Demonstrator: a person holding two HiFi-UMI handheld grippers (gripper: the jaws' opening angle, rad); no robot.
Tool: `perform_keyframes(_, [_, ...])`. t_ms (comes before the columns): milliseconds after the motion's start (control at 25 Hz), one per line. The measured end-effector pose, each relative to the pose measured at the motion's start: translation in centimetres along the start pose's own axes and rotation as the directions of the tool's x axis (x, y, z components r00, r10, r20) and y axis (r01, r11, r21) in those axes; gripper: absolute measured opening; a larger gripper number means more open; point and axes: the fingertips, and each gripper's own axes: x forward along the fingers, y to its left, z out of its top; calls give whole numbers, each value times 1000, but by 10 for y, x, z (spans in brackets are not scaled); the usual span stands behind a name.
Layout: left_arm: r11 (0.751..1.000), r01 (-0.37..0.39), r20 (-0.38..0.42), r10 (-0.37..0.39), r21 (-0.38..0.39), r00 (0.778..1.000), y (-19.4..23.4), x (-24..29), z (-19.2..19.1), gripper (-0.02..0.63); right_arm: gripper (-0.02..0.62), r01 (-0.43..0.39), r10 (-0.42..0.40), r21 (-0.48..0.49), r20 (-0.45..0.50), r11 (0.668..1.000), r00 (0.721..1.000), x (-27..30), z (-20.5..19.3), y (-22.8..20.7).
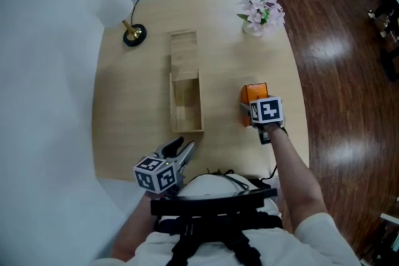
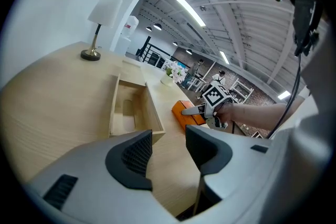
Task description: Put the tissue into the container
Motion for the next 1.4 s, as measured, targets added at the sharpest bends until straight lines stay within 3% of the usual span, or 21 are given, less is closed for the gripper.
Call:
perform_keyframes(200, [1000, -2, -15, 2, 2, 1000, -1, 3, -3, 193, 485, 20, -20, -18, -21, 1000, 1000, 10, -1, 1])
perform_keyframes(360, [1000, -4, -30, 4, -2, 1000, -2, 4, -7, 193, 485, -53, 53, 25, -30, 998, 998, 16, -6, 16])
perform_keyframes(640, [1000, -10, -35, 10, -12, 999, 1, 2, -10, 193, 485, -5, 9, 48, -81, 999, 997, 28, -17, -3])
perform_keyframes(880, [1000, -4, -31, 4, -17, 1000, 1, 0, -11, 193, 485, -30, 35, 62, -76, 998, 996, 29, -19, -3])
perform_keyframes(1400, [1000, 3, -15, -4, -25, 1000, 7, -5, -6, 193, 462, -4, 7, 96, -35, 995, 999, 10, -14, -12])
